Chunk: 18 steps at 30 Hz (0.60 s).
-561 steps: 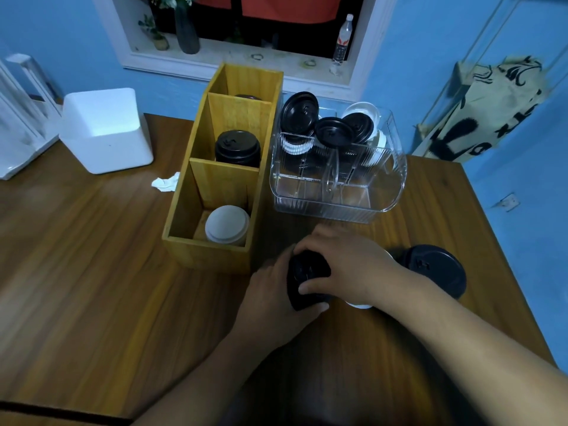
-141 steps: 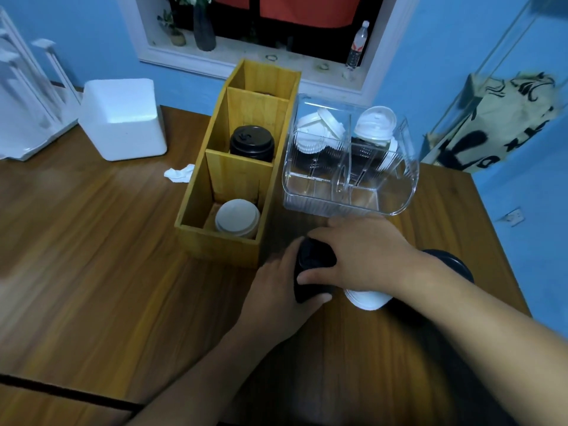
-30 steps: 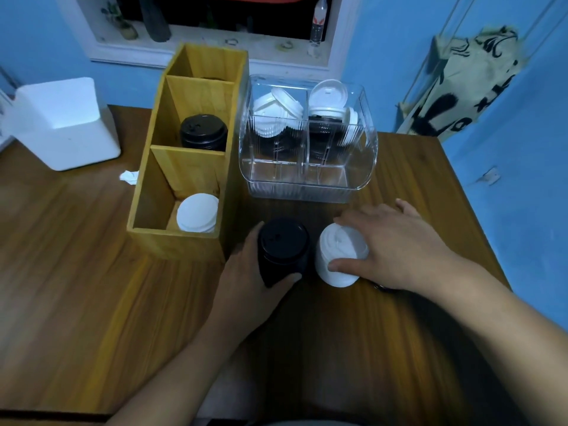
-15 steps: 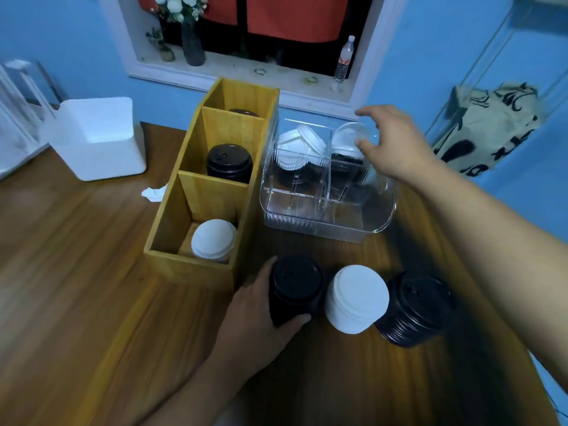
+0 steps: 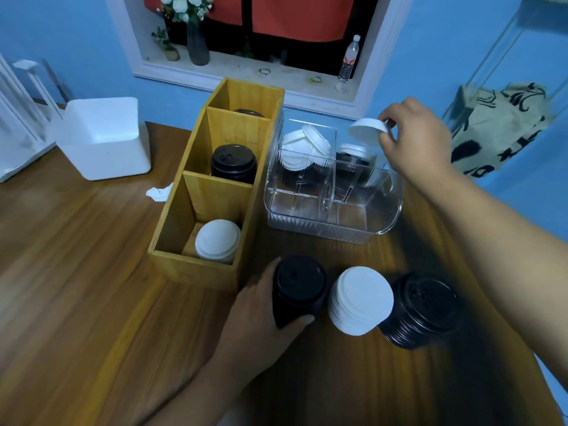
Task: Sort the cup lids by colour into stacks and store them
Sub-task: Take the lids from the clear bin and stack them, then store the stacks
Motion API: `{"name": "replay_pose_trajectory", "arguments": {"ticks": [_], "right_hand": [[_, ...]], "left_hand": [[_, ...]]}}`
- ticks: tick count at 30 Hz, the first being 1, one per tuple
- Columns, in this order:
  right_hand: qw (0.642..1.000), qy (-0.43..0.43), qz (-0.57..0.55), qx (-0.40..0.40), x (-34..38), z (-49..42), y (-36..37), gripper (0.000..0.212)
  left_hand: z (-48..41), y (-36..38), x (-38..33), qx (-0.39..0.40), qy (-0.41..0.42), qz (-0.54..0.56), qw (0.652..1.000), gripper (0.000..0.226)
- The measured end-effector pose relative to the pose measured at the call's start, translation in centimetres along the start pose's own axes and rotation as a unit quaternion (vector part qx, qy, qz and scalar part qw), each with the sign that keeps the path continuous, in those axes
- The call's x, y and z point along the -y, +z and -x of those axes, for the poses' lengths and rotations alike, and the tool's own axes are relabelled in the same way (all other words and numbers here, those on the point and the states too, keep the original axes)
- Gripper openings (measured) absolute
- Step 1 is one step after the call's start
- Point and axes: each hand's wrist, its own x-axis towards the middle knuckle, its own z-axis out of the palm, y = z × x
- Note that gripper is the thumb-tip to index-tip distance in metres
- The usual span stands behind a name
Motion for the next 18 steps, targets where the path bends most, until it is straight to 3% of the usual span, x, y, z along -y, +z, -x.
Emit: {"name": "replay_pose_trajectory", "arguments": {"ticks": [3,7,12,18], "right_hand": [[0.993,-0.046,-0.093,-0.065,1.9,5.8,-4.0,0.02],[0.973,-0.112,-0.195,-0.054,5.8,18.9,-7.4,0.024],[0.972,-0.139,-0.191,0.007,6.4,31.4,-5.7,0.035],[0.983,-0.097,-0.148,0.052,5.7,36.2,-4.4,0.03]], "left_hand": [[0.0,-0.1,-0.1,-0.001,0.002,0.001,1.0,0.103],[0.0,-0.2,-0.1,-0.008,0.014,-0.002,1.0,0.102],[-0.1,-0.2,-0.4,-0.013,0.011,-0.013,1.0,0.103],[-0.1,-0.1,-0.4,-0.006,0.007,-0.023,1.0,0.103]]}}
